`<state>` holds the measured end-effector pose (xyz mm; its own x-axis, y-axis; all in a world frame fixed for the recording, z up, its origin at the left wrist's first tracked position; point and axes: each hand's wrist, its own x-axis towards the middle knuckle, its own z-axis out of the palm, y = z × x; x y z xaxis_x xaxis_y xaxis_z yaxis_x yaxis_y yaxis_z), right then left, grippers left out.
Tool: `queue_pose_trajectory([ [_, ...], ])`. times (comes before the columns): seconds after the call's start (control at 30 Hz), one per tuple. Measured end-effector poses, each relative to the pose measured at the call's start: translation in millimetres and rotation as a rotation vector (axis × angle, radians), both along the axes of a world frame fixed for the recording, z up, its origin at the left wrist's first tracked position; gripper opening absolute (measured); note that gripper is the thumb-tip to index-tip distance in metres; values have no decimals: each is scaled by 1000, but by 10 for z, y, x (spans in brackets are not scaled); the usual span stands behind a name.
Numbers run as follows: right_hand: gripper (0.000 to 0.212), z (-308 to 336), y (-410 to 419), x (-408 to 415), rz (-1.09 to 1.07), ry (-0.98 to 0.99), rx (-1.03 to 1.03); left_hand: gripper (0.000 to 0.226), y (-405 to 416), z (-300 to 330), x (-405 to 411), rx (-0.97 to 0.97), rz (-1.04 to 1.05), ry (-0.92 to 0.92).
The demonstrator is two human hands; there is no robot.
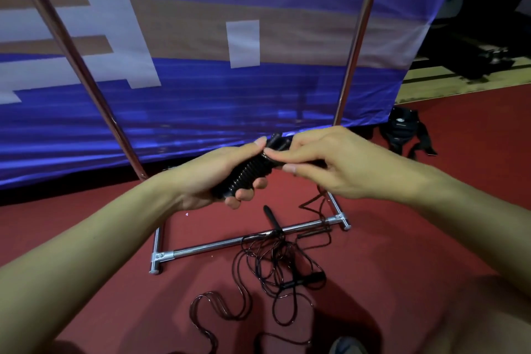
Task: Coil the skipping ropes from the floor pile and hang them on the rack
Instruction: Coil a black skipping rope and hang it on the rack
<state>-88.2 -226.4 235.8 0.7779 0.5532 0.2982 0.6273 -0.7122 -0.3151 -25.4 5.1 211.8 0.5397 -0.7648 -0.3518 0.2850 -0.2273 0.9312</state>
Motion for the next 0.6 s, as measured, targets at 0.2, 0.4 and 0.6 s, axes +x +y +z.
queue_pose_trajectory([
  [0.2, 12, -29, 48, 10, -343, 352, 248, 38, -92, 54, 18, -16, 98, -191],
  [0.4, 34, -67, -111, 71, -118, 769, 103, 58, -133, 69, -32, -9, 71, -224],
  [0.6, 16, -174, -232, 174, -14, 560, -34, 21, -71, 114, -95, -1, -147, -131],
])
